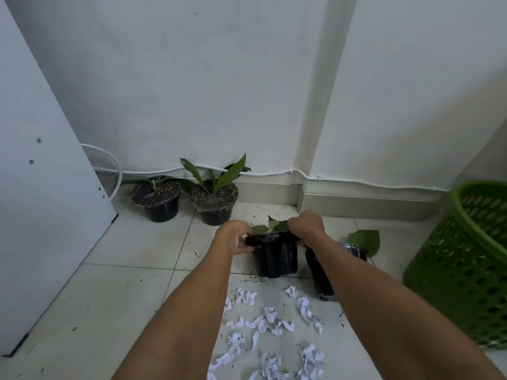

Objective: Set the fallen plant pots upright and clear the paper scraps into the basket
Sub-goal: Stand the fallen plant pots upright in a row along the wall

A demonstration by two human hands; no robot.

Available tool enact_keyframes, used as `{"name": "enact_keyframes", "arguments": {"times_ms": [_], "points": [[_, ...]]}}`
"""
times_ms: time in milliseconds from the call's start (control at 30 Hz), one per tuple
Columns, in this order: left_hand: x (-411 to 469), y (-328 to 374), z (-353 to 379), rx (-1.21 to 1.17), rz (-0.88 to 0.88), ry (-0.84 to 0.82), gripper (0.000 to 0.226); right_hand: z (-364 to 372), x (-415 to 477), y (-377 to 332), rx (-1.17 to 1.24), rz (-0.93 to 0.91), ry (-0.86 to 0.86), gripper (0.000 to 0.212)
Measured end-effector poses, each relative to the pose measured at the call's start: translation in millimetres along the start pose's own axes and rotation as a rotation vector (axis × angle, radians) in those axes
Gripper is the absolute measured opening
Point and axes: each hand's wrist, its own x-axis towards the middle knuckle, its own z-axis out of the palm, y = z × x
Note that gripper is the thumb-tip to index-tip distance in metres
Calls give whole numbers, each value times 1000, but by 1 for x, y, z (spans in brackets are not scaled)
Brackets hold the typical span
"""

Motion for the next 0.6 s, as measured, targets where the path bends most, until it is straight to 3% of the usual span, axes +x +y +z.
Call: {"name": "enact_keyframes", "arguments": {"times_ms": [133, 233, 467, 600], "points": [[3, 10, -5, -139, 193, 131, 8, 7, 7, -2, 186, 60, 94, 19], [14, 16, -7, -254, 329, 212, 22, 13, 15, -4, 352, 98, 137, 20], [49, 27, 0, -411, 411, 317, 12, 33, 43, -9, 515, 45, 138, 35], [69, 32, 5, -473, 443, 341, 42, 42, 64, -8, 551, 4, 97, 45]]}}
